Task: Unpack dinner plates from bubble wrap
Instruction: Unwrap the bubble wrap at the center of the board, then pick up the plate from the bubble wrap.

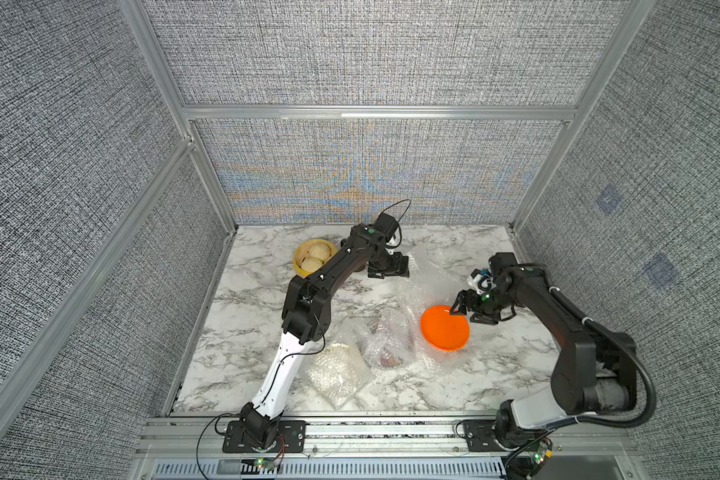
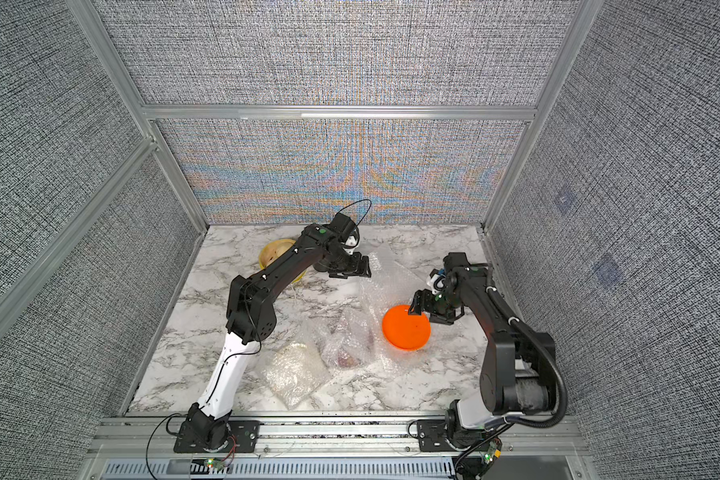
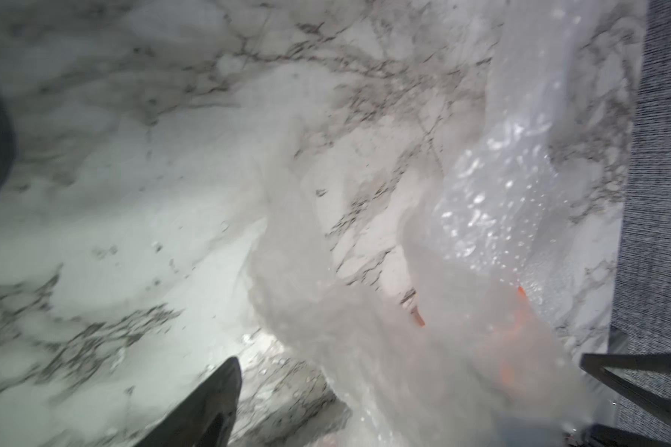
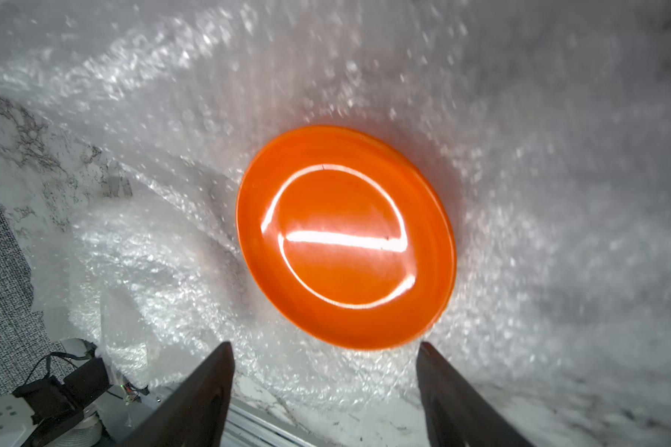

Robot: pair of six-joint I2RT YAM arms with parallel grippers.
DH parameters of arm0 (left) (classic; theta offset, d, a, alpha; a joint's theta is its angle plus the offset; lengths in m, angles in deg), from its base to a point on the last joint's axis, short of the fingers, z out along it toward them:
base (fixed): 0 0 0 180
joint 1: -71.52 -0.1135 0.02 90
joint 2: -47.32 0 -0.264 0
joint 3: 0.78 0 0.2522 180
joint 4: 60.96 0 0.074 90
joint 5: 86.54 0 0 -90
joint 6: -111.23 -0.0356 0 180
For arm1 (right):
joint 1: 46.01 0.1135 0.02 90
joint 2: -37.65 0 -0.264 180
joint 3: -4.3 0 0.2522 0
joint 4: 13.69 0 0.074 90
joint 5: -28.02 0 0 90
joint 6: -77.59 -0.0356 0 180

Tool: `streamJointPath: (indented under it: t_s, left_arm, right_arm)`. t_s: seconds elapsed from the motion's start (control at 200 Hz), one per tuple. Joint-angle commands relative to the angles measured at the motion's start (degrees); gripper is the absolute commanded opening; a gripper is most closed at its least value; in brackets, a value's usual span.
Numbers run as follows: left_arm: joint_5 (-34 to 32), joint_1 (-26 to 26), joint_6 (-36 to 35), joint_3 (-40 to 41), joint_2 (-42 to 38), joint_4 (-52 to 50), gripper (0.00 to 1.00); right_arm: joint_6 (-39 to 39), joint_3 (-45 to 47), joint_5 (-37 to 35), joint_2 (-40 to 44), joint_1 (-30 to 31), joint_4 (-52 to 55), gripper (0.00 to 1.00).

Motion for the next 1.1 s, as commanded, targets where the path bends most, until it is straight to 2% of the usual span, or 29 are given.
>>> streamJointPath:
  t_s: [0.0, 0.08, 0.265, 0.44, 0.525, 0.655, 1.096]
  left_arm:
    - [-1.13, -0.14, 0.01, 5.63, -2.72, -0.41, 0.86]
    - [0.67, -0.15, 1.60, 8.41, -3.74, 3.10, 0.86]
    - [2.29, 0.29, 2.64, 6.30, -2.00, 3.60, 0.86]
    - [2.71, 0.46, 2.30, 6.32, -1.26, 3.38, 0.85]
    - [2.85, 0.56, 2.20, 6.47, -0.85, 3.34, 0.84]
    - [2.85, 0.65, 2.26, 5.99, -0.28, 3.34, 0.83]
    - [2.70, 1.00, 1.68, 2.82, 1.76, 1.58, 0.82]
  right_arm:
    - [-5.22, 5.00, 0.62, 4.59, -0.15, 2.77, 0.76]
    - [-7.41, 8.98, 0.62, 7.88, -0.25, 2.00, 0.75]
    - [-10.52, 14.29, 4.43, 8.71, -0.25, -2.19, 0.72]
    - [-14.27, 14.90, 6.65, 5.08, -0.24, -10.78, 0.56]
    - [-15.23, 15.08, 6.15, 3.04, -0.34, -13.04, 0.54]
    - [-15.67, 14.86, 5.66, 0.55, -0.34, -13.65, 0.53]
    - [-18.47, 18.84, 2.18, 4.73, -1.65, -12.69, 0.56]
